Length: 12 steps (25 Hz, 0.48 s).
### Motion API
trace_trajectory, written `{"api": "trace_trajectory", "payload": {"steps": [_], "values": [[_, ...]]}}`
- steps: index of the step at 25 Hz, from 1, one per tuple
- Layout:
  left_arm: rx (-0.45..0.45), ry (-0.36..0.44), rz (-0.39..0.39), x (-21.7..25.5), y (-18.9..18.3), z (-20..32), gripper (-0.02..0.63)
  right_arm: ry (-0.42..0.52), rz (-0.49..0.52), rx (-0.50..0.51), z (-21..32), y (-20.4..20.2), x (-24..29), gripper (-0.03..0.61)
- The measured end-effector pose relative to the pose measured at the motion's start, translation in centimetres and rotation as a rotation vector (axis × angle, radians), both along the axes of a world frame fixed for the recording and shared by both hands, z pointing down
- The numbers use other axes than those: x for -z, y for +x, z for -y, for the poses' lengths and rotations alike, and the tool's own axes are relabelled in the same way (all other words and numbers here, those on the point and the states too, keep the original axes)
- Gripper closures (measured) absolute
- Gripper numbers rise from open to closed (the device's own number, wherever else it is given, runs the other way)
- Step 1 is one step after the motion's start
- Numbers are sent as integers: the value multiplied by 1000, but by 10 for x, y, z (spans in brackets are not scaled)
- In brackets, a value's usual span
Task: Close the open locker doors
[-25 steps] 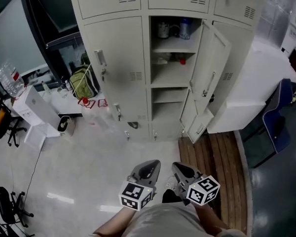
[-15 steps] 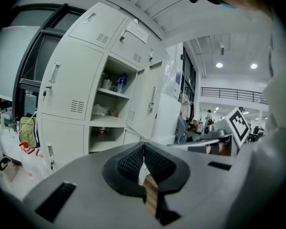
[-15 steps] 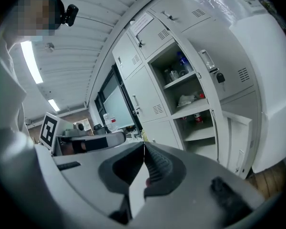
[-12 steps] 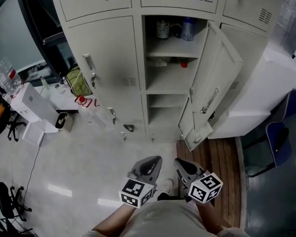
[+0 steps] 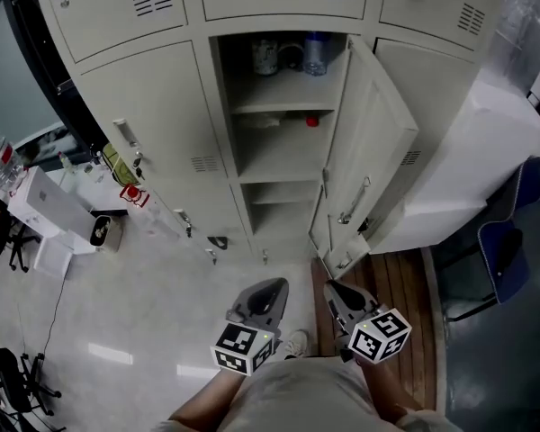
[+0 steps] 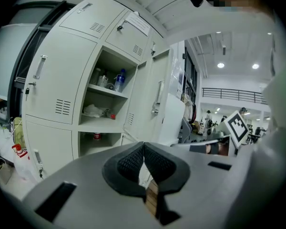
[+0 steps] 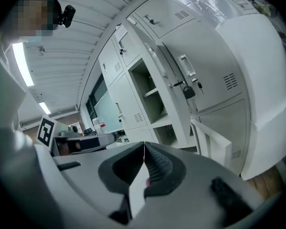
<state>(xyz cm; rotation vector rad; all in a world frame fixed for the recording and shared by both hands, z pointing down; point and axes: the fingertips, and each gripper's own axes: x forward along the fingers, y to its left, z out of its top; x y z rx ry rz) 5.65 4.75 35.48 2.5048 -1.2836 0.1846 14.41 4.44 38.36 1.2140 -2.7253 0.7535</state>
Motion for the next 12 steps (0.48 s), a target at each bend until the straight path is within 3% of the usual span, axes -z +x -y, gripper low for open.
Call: {"api": "trace_trajectory", "payload": {"steps": [12], "values": [[45, -25, 24, -10, 18, 32, 598, 24, -5, -42, 54, 61, -6, 551]]}}
